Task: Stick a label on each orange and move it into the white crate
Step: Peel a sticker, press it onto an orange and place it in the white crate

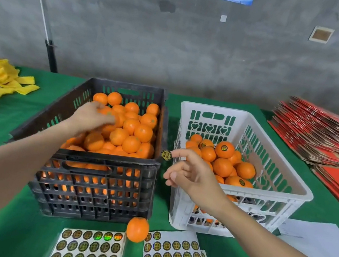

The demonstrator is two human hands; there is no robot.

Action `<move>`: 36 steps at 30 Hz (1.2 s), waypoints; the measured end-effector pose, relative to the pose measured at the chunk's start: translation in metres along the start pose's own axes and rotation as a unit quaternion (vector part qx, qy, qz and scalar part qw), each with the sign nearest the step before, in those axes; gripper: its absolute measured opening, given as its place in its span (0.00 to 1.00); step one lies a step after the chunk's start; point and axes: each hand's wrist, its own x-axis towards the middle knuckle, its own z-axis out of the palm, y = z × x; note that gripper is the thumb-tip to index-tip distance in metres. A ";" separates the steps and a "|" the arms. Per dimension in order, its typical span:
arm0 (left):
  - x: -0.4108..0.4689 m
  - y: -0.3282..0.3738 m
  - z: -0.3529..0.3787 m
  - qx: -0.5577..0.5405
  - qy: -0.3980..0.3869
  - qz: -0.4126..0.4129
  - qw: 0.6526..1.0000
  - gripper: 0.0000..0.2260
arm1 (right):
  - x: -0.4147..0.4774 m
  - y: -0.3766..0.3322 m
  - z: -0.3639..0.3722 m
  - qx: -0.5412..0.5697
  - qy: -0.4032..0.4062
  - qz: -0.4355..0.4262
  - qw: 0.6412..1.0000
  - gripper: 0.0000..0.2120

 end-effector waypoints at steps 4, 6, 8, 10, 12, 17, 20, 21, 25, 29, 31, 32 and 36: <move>-0.055 0.047 0.004 -0.395 -0.174 -0.045 0.901 0.17 | 0.003 -0.009 -0.003 0.025 0.036 -0.023 0.999 0.12; -0.082 0.062 0.018 -0.451 -0.235 -0.044 0.860 0.18 | 0.003 -0.016 -0.006 0.053 0.064 -0.027 0.996 0.09; -0.104 0.071 0.033 -0.464 -0.258 -0.057 0.846 0.18 | 0.000 -0.022 -0.009 0.104 0.080 -0.018 0.991 0.03; -0.122 0.078 0.047 -0.458 -0.280 -0.075 0.840 0.15 | -0.003 -0.027 -0.011 0.142 0.089 -0.007 0.986 0.02; -0.133 0.082 0.059 -0.457 -0.298 -0.086 0.833 0.19 | -0.006 -0.029 -0.013 0.133 0.103 -0.006 0.986 0.03; -0.147 0.086 0.084 -0.398 -0.268 -0.052 0.876 0.27 | -0.013 -0.028 -0.019 0.060 0.122 -0.014 0.991 0.08; -0.151 0.088 0.096 -0.396 -0.247 -0.040 0.884 0.26 | -0.014 -0.026 -0.022 0.023 0.139 -0.020 0.990 0.08; -0.152 0.089 0.099 -0.395 -0.240 -0.040 0.886 0.24 | -0.014 -0.025 -0.022 0.010 0.143 -0.024 0.989 0.09; -0.153 0.092 0.107 -0.378 -0.216 -0.041 0.899 0.19 | -0.016 -0.024 -0.024 -0.061 0.157 -0.058 0.984 0.09; -0.157 0.094 0.115 -0.385 -0.197 -0.028 0.901 0.18 | -0.018 -0.018 -0.021 -0.133 0.193 -0.082 0.969 0.05; -0.159 0.094 0.121 -0.402 -0.190 -0.023 0.895 0.18 | -0.019 -0.016 -0.017 -0.142 0.226 -0.099 0.959 0.04; -0.160 0.094 0.123 -0.415 -0.185 -0.023 0.890 0.17 | -0.019 -0.016 -0.015 -0.137 0.242 -0.105 0.955 0.04; -0.161 0.094 0.132 -0.432 -0.160 -0.016 0.887 0.15 | -0.023 -0.011 -0.012 -0.077 0.276 -0.104 0.953 0.04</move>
